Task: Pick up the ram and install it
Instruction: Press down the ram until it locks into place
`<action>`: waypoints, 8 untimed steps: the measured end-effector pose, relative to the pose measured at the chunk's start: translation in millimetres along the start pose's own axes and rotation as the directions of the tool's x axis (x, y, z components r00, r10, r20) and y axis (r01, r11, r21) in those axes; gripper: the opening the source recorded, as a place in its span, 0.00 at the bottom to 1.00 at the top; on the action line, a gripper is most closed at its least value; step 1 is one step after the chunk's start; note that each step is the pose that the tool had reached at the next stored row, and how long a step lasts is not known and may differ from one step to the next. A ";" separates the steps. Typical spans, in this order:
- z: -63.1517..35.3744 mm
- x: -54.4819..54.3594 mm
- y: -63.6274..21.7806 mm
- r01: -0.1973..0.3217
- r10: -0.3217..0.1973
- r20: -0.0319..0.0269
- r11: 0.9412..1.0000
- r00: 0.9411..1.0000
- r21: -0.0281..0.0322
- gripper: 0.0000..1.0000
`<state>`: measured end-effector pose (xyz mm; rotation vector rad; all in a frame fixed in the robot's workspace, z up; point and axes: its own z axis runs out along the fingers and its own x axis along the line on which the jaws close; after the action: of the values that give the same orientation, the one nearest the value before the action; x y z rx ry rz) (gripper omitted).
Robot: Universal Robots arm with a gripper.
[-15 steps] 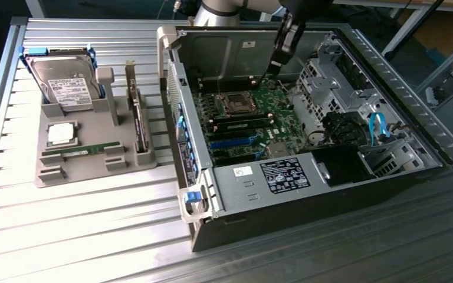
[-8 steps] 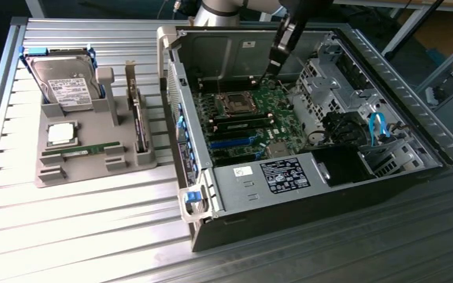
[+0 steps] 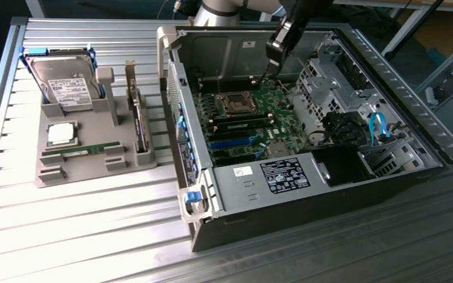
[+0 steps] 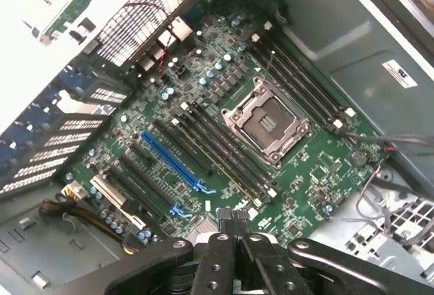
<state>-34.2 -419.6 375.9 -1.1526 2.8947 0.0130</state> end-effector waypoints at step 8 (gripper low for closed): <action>0.0 0.0 0.0 -0.130 0.130 0.000 0.991 0.991 0.004 0.10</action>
<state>-34.2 -419.6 375.9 -0.9610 2.9634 0.0103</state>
